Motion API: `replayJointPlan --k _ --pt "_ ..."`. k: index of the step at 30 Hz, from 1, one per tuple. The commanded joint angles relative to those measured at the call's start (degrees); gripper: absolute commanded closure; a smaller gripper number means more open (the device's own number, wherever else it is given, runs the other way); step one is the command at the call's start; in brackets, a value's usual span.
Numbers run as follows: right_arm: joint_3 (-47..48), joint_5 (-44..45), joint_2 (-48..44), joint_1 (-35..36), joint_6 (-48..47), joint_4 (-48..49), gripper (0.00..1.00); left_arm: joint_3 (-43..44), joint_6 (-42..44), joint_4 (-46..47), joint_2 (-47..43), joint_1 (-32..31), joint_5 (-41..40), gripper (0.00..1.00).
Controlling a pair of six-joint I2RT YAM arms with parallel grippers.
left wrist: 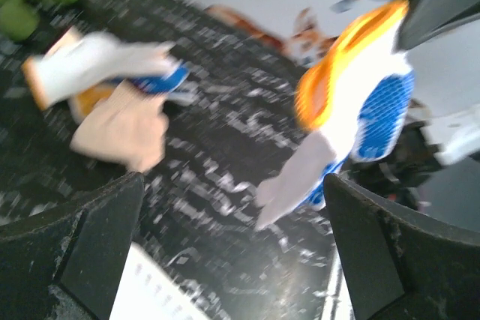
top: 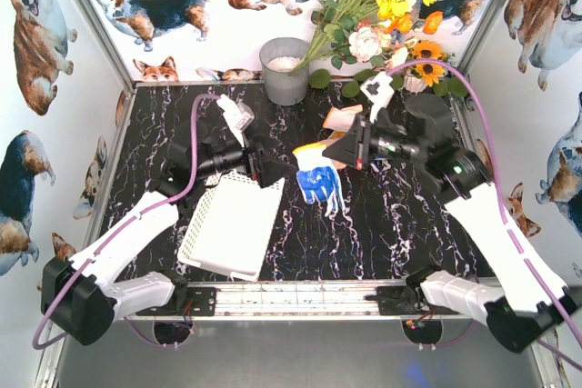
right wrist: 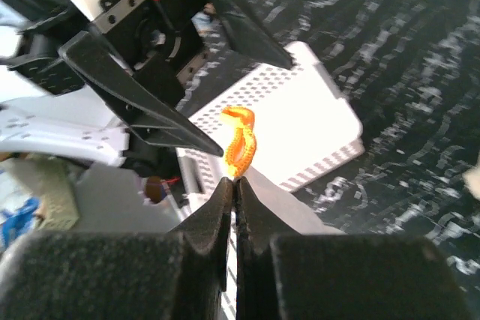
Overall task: Put the gloves into the storage basket
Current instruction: Pick up the glove from the center of the board.
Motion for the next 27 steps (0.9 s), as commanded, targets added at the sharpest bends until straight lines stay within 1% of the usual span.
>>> replayJointPlan --k 1,4,8,12,13,14,15,17,18,19,20,21,23,27 --pt "-1.5 -12.1 -5.0 -0.3 5.0 9.2 1.0 3.3 -6.2 8.9 0.4 -4.4 9.5 0.0" --pt "-0.2 -12.4 -5.4 -0.3 3.0 5.8 1.0 3.8 -9.4 10.6 1.9 -7.1 13.0 0.0" --pt "0.3 -14.3 -5.4 -0.3 0.3 1.6 1.0 5.0 -7.7 8.3 2.1 -12.4 11.9 0.0" --pt "0.7 -17.6 -4.0 -0.3 0.3 -1.3 1.0 7.7 -7.6 5.4 4.4 -13.3 13.2 0.0" --pt "0.9 -17.9 -3.9 -0.3 0.0 -2.0 1.0 8.1 -7.6 5.4 4.8 -13.5 13.5 0.05" --pt "1.0 -18.0 -3.9 -0.3 -0.7 -2.9 1.0 8.8 -7.5 5.3 5.3 -13.7 14.1 0.15" --pt "1.1 -17.7 -3.8 -0.3 -1.4 -4.0 1.0 9.9 -7.0 4.8 6.0 -14.0 15.0 0.27" --pt "1.5 -16.9 -3.7 -0.3 -3.0 -6.5 1.0 11.7 -6.0 2.7 7.7 -14.3 16.3 0.56" --pt "1.7 -16.5 -3.4 -0.3 -3.8 -7.7 1.0 12.6 -5.1 1.3 8.4 -14.3 16.3 0.74" --pt "1.6 -16.0 -3.4 -0.3 -4.1 -8.7 1.0 13.1 -4.4 0.1 9.0 -14.3 15.9 0.85" --pt "1.4 -14.8 -3.4 -0.3 -4.0 -9.4 1.0 13.5 -3.9 -0.7 9.5 -14.4 15.6 0.94" --pt "0.9 -13.0 -3.6 -0.3 -3.8 -9.8 1.0 13.5 -3.8 -0.8 9.8 -14.4 15.3 0.99" --pt "0.3 -9.4 -4.0 -0.4 -3.4 -10.3 0.99 12.4 -4.6 0.3 9.6 -14.7 13.7 1.0" --pt "-0.6 -3.4 -4.5 -2.1 -2.3 -12.6 0.54 9.7 -5.7 0.8 8.7 -15.7 6.0 1.0"
